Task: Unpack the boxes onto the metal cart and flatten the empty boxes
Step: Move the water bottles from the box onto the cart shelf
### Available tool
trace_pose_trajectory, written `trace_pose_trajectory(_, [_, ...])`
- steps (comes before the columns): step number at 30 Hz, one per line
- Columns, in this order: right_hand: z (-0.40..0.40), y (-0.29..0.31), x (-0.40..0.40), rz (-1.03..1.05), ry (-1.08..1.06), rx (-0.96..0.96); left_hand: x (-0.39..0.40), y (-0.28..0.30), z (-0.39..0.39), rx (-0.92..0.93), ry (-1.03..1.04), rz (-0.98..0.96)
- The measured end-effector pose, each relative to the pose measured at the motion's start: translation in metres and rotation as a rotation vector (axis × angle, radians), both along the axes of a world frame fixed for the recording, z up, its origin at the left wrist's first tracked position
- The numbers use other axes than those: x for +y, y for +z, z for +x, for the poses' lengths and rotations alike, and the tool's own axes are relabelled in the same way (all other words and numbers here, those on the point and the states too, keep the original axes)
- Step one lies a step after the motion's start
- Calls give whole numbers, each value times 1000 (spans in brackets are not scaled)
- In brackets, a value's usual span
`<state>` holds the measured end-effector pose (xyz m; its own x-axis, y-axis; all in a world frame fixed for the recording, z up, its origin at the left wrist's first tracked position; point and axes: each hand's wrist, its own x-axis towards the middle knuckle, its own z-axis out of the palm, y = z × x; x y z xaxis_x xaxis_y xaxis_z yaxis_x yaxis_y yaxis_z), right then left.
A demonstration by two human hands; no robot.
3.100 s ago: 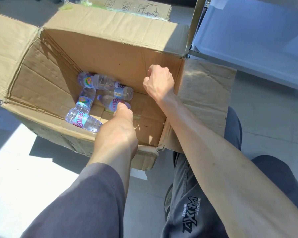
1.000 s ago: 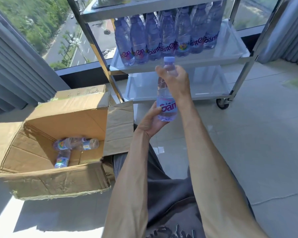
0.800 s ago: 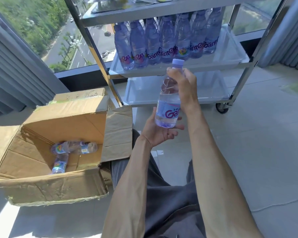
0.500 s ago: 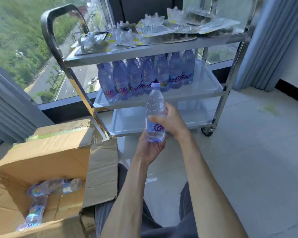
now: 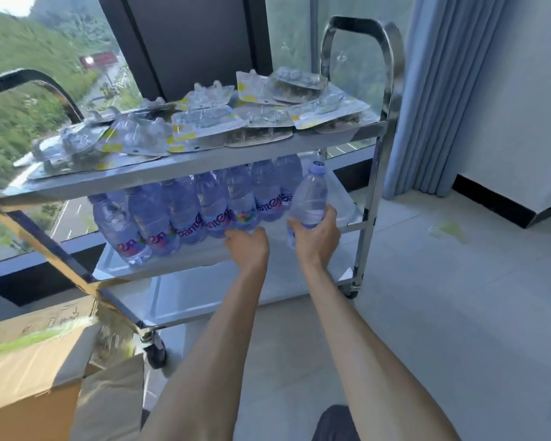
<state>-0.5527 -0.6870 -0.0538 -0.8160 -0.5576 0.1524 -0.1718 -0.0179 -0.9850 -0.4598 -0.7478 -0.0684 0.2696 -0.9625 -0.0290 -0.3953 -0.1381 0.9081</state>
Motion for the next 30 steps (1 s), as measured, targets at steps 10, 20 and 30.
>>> trace_pose_trajectory(10, [-26,-49,-100,-73,121,153,-43,-38,-55,-230,176,125])
trace_pose_trajectory(20, [-47,-61,-138,39,88,276,-48,-44,-60,-281,142,92])
trace_pose_trajectory(30, [-62,-56,-153,-10,195,191,-47,-44,-55,-333,117,106])
